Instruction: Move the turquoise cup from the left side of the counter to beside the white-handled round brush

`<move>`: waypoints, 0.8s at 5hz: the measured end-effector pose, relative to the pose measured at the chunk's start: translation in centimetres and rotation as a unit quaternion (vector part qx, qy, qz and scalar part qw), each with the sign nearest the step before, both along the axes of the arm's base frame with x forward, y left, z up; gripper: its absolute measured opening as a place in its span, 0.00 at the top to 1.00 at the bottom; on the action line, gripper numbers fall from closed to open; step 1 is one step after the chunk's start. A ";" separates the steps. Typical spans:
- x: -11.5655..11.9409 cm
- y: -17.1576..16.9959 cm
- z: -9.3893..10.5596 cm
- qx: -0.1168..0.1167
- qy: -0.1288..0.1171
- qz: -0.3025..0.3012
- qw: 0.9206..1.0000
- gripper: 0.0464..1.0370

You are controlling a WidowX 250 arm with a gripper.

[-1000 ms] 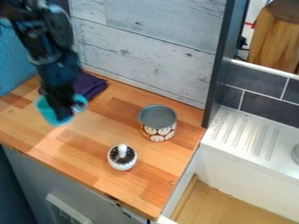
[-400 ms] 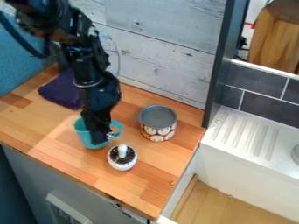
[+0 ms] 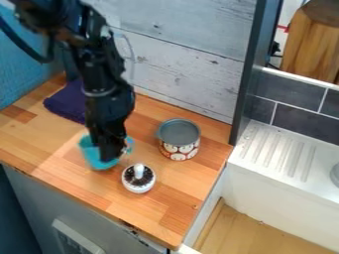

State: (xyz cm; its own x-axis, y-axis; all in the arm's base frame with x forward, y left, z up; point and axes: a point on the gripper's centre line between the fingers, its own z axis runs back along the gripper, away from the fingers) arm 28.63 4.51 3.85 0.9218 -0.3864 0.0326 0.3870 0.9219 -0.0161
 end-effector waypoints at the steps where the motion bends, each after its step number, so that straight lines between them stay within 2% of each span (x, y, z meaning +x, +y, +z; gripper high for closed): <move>1: 0.1 -0.5 1.9 -0.022 -0.023 0.002 0.999 0.44; 2: -0.1 0.1 2.2 -0.040 -0.027 0.011 0.999 0.14; 3: -0.2 0.6 3.4 -0.039 -0.041 0.015 0.998 0.02; 4: 0.4 2.6 4.7 -0.046 -0.068 0.046 0.996 0.03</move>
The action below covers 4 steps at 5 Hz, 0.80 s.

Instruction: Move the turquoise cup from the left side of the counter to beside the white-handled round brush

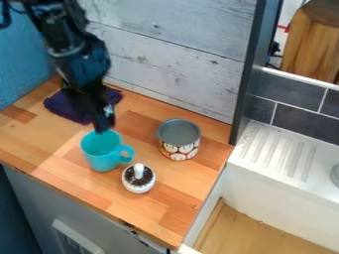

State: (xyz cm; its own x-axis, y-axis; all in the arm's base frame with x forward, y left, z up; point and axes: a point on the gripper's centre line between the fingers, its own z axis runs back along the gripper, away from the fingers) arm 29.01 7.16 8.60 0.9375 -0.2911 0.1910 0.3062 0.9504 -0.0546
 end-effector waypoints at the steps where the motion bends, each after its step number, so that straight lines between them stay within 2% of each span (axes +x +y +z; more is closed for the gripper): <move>1: 2.0 1.6 2.2 0.010 -0.035 0.016 0.999 0.03; 2: 4.6 3.6 1.6 0.028 -0.018 0.037 0.999 0.03; 3: 6.5 4.7 1.3 0.028 -0.002 0.040 0.999 0.03; 4: 7.4 6.9 0.6 0.037 0.006 0.065 0.997 0.03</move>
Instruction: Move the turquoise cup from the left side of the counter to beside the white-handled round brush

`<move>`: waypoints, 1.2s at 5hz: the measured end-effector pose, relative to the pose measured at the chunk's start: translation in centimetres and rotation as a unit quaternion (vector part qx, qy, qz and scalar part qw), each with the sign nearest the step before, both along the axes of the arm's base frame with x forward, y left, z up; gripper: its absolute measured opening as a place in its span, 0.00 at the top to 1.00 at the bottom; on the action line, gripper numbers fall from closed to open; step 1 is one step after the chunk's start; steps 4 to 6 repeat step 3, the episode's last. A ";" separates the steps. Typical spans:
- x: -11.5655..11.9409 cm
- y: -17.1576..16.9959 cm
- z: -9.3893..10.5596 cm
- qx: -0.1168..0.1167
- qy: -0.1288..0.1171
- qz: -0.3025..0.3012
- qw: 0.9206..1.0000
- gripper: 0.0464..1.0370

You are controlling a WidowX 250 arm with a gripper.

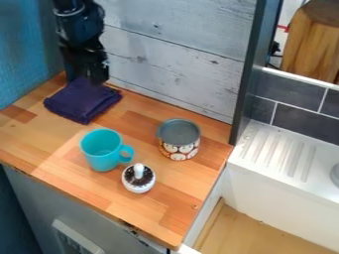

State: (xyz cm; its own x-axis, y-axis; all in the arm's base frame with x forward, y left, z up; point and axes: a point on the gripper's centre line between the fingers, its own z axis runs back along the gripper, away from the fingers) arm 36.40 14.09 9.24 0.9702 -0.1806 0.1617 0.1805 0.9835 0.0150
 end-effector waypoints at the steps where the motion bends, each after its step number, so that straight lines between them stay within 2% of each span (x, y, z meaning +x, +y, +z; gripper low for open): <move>1: 0.4 1.8 -1.0 0.020 0.019 0.017 0.999 0.03; 2: 0.3 2.9 -2.0 0.025 0.023 0.041 0.999 0.03; 3: 0.3 4.2 -2.7 0.018 0.030 0.081 0.996 0.03; 6: 0.3 4.2 -2.7 0.018 0.030 0.081 0.996 0.03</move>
